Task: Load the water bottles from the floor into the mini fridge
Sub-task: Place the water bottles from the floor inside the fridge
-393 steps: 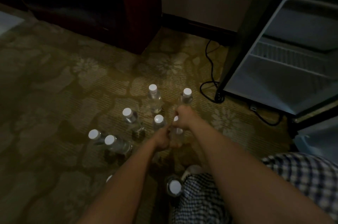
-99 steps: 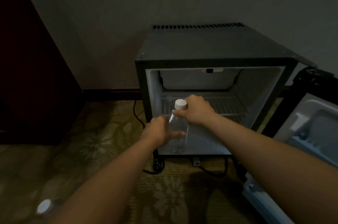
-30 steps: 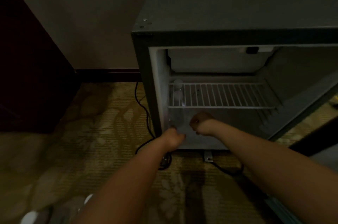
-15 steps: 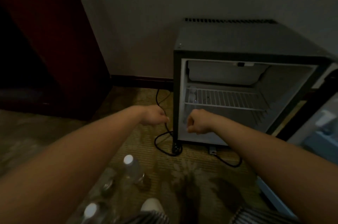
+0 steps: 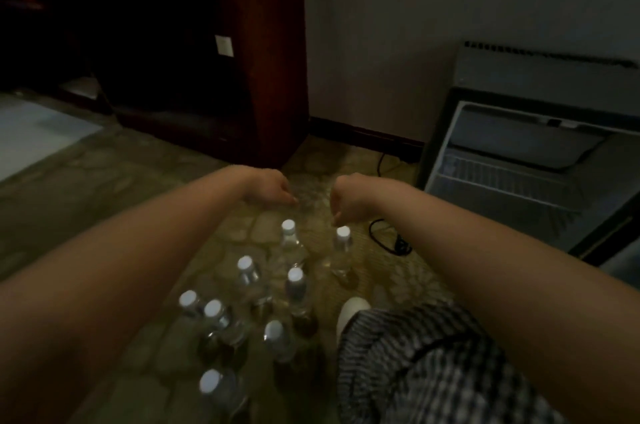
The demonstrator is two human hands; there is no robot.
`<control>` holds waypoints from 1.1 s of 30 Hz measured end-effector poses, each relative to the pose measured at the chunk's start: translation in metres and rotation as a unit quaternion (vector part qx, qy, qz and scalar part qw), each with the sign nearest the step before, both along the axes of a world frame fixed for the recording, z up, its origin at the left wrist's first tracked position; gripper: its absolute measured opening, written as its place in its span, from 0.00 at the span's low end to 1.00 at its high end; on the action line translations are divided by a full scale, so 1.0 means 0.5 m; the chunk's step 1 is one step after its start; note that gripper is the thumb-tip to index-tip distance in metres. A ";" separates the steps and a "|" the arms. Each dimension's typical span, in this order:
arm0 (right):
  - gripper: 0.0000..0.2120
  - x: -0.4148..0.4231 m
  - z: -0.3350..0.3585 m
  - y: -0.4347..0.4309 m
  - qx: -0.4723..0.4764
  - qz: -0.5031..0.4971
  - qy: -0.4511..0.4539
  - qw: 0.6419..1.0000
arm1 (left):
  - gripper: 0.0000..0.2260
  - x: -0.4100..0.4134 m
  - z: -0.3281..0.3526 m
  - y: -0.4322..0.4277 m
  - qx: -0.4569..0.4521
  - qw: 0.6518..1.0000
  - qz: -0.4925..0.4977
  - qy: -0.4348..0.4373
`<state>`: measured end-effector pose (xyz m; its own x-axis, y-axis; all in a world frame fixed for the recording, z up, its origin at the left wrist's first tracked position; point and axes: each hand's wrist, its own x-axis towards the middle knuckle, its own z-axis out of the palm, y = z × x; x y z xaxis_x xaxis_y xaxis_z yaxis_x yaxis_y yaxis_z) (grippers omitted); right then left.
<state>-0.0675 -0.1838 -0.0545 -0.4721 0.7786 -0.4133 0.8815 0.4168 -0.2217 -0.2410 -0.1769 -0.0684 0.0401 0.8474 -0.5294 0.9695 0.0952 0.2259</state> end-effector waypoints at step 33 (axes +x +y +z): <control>0.18 -0.356 -0.465 -0.334 -0.141 0.149 -0.070 0.976 | 0.33 -0.201 -0.544 -0.516 -0.026 0.924 0.259 -0.281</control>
<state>-0.2455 -0.3506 -0.2870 -0.5840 0.4616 -0.6677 0.7602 0.5994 -0.2506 -0.3416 -0.4349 -0.3405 -0.0825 0.8036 -0.5894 0.5219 0.5387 0.6614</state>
